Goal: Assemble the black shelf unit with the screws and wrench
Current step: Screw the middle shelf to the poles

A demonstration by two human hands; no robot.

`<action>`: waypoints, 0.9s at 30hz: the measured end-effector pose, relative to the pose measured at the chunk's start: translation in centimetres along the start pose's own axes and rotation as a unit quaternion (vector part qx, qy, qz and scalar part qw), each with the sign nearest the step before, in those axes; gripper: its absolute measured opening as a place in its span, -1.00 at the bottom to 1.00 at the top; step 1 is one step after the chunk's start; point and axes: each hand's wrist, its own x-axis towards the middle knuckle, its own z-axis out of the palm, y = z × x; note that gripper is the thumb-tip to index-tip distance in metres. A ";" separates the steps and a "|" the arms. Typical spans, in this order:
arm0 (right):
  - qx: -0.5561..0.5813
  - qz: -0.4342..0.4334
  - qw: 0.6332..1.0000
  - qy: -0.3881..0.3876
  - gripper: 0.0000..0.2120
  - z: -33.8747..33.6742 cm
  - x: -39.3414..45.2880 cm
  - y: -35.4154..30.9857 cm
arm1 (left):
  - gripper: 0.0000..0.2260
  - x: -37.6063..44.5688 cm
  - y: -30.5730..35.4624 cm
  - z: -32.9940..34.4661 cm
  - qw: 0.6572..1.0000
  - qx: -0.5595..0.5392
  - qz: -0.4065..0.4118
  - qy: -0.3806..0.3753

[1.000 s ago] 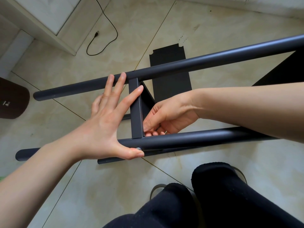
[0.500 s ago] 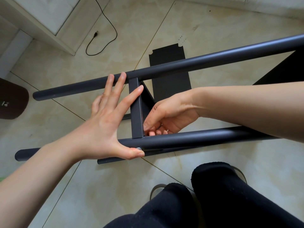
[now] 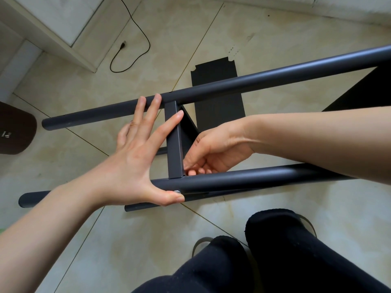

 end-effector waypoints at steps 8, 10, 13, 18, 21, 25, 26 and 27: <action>-0.001 -0.016 1.000 -0.013 -0.78 0.0 -0.4 -0.1 | 0.13 0.2 -0.1 -0.2 1.000 -0.008 0.004 -0.004; 0.010 -0.005 1.000 -0.005 -0.79 0.0 -0.4 -0.1 | 0.13 0.2 -0.1 -0.2 1.000 -0.008 0.006 -0.004; 0.009 -0.006 1.000 0.000 -0.81 0.1 -0.4 -0.1 | 0.12 0.2 -0.1 -0.2 1.000 -0.008 0.010 -0.004; 0.014 -0.014 1.000 0.005 -0.76 0.1 -0.4 0.0 | 0.12 0.2 -0.2 -0.2 1.000 -0.004 0.009 -0.001; 0.007 -0.004 1.000 0.004 -0.75 0.1 -0.3 -0.1 | 0.12 0.2 -0.1 -0.2 1.000 -0.005 0.007 0.002; -0.012 -0.011 1.000 -0.002 -0.71 -0.1 -0.3 -0.1 | 0.13 0.2 0.0 -0.2 1.000 -0.005 0.004 0.001; -0.024 -0.017 1.000 -0.004 -0.75 -0.1 -0.4 -0.1 | 0.14 0.2 0.1 -0.2 1.000 -0.005 0.004 0.000; -0.032 -0.020 0.999 -0.006 -0.80 0.0 -0.4 -0.1 | 0.13 0.2 0.1 -0.3 1.000 -0.004 0.004 0.000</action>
